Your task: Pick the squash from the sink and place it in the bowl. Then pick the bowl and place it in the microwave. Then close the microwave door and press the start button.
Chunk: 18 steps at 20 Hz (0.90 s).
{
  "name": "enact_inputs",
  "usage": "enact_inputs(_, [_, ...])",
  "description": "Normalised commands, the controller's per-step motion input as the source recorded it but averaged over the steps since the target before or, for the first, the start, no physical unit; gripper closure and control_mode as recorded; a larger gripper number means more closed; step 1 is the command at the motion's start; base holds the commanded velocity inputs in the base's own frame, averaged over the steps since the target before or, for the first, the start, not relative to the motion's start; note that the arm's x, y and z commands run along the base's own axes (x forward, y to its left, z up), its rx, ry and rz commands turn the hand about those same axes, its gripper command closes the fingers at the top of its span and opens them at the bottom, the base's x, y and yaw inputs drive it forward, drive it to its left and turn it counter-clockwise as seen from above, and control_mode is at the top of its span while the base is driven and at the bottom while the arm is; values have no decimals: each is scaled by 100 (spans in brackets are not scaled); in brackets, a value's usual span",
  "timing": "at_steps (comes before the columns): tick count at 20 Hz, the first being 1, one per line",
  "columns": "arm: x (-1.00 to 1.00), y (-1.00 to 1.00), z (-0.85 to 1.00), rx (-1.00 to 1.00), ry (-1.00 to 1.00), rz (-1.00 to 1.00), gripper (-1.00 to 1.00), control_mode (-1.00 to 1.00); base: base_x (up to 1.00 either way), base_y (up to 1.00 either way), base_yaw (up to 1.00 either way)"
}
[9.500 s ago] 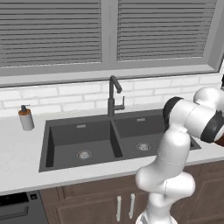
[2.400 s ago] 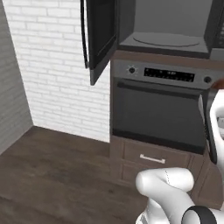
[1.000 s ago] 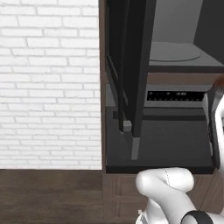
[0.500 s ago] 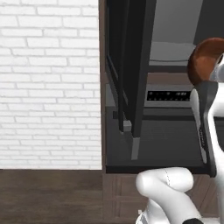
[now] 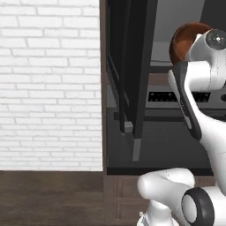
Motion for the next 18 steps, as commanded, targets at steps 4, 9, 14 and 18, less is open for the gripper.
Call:
enact_inputs(4, [100, 0, 41, 0, 0, 0, 100, -100, 0, 0, 0])
enact_inputs(9, [91, -15, 47, 1, 7, 0, 100, -100, 0, 0, 0])
enact_inputs(14, [99, 0, -7, -3, 20, 6, 100, -100, 0, 0, 0])
enact_inputs(18, [54, 0, -11, -4, 11, 13, 100, -100, 0, 0, 0])
